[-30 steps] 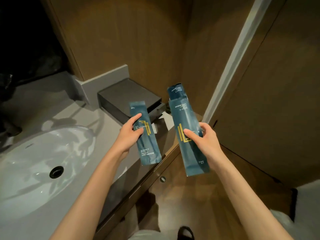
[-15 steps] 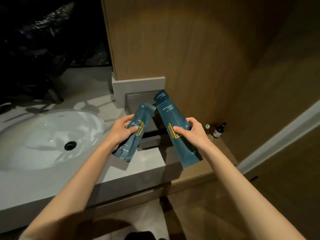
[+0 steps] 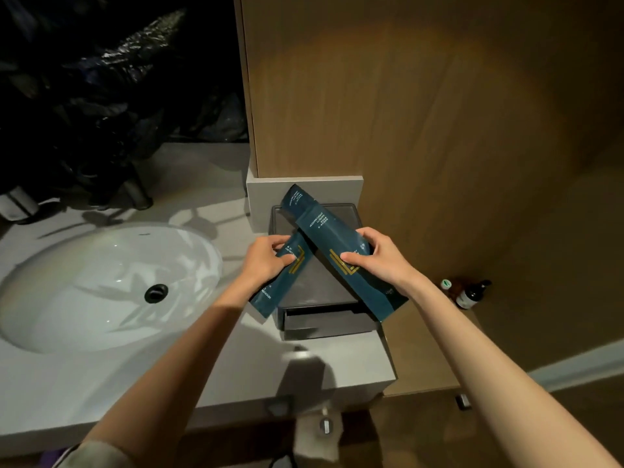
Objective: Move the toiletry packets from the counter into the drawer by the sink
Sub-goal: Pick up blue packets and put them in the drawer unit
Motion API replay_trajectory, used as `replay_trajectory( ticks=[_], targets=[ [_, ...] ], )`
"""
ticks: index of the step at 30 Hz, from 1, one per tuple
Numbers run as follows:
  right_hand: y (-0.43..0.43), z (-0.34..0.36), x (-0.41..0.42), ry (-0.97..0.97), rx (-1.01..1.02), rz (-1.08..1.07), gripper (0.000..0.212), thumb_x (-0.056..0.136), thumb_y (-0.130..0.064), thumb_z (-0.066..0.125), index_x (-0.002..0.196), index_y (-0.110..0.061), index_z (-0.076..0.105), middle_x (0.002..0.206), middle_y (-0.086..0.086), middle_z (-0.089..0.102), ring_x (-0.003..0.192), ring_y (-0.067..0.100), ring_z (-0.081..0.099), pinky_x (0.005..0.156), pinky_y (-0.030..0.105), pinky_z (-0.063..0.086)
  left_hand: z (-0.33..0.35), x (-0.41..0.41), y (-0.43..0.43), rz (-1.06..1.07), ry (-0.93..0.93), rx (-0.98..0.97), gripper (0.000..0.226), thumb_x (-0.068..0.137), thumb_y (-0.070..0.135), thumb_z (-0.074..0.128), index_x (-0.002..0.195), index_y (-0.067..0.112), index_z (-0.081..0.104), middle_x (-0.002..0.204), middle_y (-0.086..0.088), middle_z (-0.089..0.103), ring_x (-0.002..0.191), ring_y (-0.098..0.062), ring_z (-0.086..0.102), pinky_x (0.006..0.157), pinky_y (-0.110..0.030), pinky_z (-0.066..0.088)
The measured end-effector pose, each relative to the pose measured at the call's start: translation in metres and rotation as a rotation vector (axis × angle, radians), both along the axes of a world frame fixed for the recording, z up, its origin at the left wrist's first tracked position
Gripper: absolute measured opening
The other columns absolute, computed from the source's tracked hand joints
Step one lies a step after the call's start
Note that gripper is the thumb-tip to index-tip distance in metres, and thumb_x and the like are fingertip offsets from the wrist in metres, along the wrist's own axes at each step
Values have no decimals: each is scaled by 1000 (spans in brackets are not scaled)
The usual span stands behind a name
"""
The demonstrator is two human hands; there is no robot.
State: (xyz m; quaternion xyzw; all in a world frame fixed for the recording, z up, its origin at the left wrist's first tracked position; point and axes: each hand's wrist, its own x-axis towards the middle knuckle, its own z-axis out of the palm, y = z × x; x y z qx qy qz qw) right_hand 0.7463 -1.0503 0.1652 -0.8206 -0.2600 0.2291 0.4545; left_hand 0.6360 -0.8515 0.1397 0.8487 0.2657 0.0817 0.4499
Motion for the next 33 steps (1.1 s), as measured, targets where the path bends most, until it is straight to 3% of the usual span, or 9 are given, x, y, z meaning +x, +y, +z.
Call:
replay_trajectory(
  ticks=[4, 6, 8, 11, 15, 20, 26, 29, 33],
  targets=[
    [15, -8, 21, 1, -97, 54, 39, 78, -23, 77, 113, -23, 59, 105, -4, 67, 101, 19, 65, 89, 37, 54, -17, 14, 7, 2, -22, 70, 40, 78, 11, 75, 117, 11, 68, 109, -6, 70, 96, -16, 62, 85, -24, 44],
    [22, -13, 28, -44, -184, 75, 49, 73, -39, 76, 118, -30, 60, 109, -6, 69, 107, 21, 64, 96, 48, 48, -26, 20, 12, 9, -21, 93, 35, 75, 15, 79, 108, 12, 73, 106, -5, 73, 97, -17, 65, 90, -28, 48],
    [27, -17, 34, -139, -315, 84, 59, 69, -54, 70, 124, -36, 56, 117, -7, 67, 115, 23, 58, 101, 50, 39, -33, 22, 15, 5, -32, 94, 27, 73, 18, 80, 99, 14, 76, 99, -4, 75, 93, -16, 66, 86, -29, 50],
    [32, -19, 39, -290, -455, 45, 62, 81, -47, 67, 136, -29, 46, 132, 0, 58, 126, 28, 45, 98, 45, 30, -38, 20, 16, -5, -70, 162, 23, 74, 24, 79, 96, 20, 76, 94, -3, 71, 85, -11, 58, 75, -22, 41],
    [31, -22, 37, -409, -540, 94, 74, 85, -50, 62, 148, -32, 28, 145, 8, 40, 133, 34, 31, 104, 50, 29, -31, 9, 11, 12, -170, 302, 20, 79, 30, 73, 99, 27, 72, 92, 4, 65, 91, -16, 55, 84, -25, 35],
    [24, -22, 24, -605, -452, 155, 62, 88, -45, 60, 144, -35, 35, 152, 3, 33, 136, 29, 25, 108, 49, 26, -15, -28, -20, -26, -304, 460, 22, 82, 24, 70, 103, 21, 71, 97, 1, 66, 92, -22, 55, 82, -17, 30],
    [-12, -22, -10, -741, -317, 366, 36, 90, -37, 61, 126, -34, 59, 137, -10, 51, 127, 18, 38, 104, 39, 31, -18, -79, -70, -113, -267, 490, 21, 85, 27, 65, 104, 21, 70, 97, 2, 69, 89, -20, 59, 80, -32, 48],
    [-32, -30, -18, -773, -345, 452, 34, 92, -38, 57, 126, -36, 60, 137, -13, 53, 126, 16, 42, 105, 37, 30, -26, -88, -89, -135, -162, 527, 25, 84, 25, 67, 108, 21, 70, 101, 1, 70, 90, -23, 60, 77, -36, 51],
    [-43, -37, -21, -773, -412, 510, 38, 95, -35, 52, 133, -36, 55, 140, -12, 52, 129, 16, 41, 105, 35, 33, -36, -89, -103, -173, 42, 661, 27, 86, 30, 66, 112, 23, 67, 104, 3, 68, 93, -20, 61, 76, -31, 45]
  ],
)
